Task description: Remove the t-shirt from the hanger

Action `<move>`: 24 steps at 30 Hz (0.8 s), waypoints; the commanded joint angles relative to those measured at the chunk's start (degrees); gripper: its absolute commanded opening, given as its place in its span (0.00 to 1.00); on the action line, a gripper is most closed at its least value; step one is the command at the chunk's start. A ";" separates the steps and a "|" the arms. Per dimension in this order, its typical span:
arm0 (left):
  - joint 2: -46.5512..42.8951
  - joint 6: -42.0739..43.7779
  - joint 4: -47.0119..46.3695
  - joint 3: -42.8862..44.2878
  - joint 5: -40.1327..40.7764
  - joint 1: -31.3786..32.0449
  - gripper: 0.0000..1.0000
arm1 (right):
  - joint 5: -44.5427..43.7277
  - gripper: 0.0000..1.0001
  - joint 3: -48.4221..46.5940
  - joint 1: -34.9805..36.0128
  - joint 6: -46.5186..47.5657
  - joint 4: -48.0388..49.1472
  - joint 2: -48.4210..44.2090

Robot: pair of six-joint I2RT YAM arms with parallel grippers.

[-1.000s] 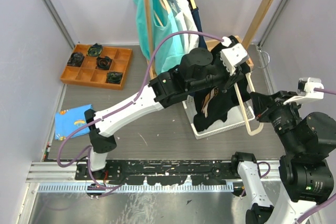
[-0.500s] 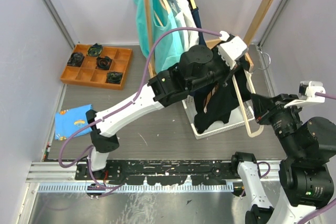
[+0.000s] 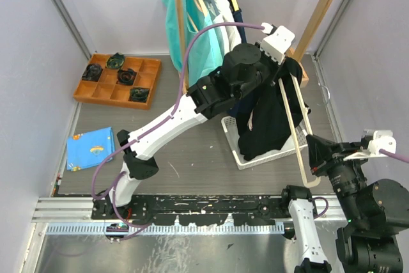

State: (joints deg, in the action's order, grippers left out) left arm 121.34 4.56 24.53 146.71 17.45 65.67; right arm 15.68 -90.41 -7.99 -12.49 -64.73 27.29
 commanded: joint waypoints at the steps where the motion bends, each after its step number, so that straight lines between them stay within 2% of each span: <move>1: 0.93 0.40 -2.72 2.13 5.18 -2.05 0.00 | 1.74 0.01 -0.23 -0.02 1.56 2.89 -3.12; 16: 1.05 2.44 -3.92 3.15 7.84 -2.46 0.00 | 2.39 0.01 -2.03 -0.01 2.78 -2.14 -5.43; 24: -3.45 2.20 -4.10 -1.67 1.11 -0.72 0.00 | -15.93 0.01 -5.20 -0.01 -2.86 4.73 -4.11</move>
State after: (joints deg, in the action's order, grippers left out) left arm 122.15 6.00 23.40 146.85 22.11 63.66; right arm 10.02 -94.15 -7.99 -12.34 -68.27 22.00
